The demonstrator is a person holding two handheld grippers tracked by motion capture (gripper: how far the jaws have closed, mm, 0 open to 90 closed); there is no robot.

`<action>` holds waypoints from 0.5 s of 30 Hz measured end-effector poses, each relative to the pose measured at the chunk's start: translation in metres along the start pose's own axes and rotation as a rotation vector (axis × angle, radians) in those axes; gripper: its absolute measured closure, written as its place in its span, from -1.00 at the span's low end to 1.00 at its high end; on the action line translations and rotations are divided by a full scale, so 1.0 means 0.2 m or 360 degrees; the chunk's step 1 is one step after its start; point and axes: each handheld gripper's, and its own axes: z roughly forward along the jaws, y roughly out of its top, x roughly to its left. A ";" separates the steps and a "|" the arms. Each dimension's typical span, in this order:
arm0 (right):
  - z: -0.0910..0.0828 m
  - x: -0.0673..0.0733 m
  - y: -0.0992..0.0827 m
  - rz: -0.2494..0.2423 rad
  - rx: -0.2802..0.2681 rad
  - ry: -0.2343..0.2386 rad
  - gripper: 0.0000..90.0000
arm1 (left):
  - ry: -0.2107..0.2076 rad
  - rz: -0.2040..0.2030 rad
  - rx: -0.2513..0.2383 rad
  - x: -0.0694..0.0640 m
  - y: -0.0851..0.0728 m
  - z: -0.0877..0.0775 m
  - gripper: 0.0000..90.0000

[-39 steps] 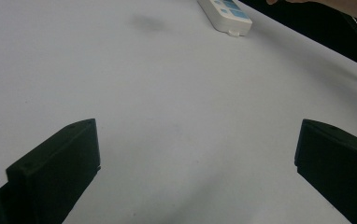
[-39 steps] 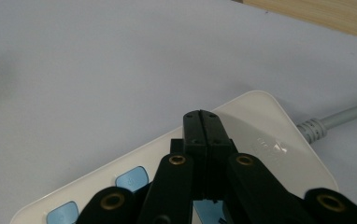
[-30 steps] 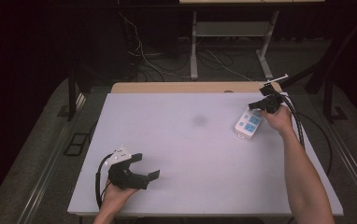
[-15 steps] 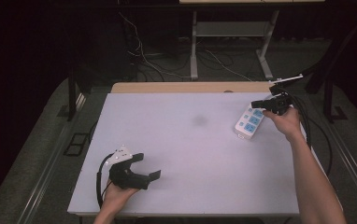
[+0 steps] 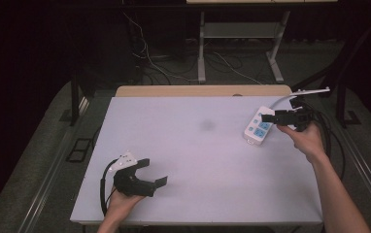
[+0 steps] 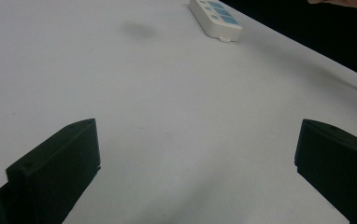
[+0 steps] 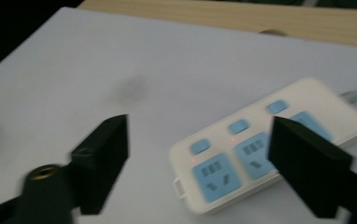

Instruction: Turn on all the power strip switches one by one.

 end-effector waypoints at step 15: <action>-0.18 0.19 -0.26 -0.0081 -0.0128 0.0132 -0.99 | -0.0001 -0.0003 -0.0001 -0.01 0.00 0.00 -1.00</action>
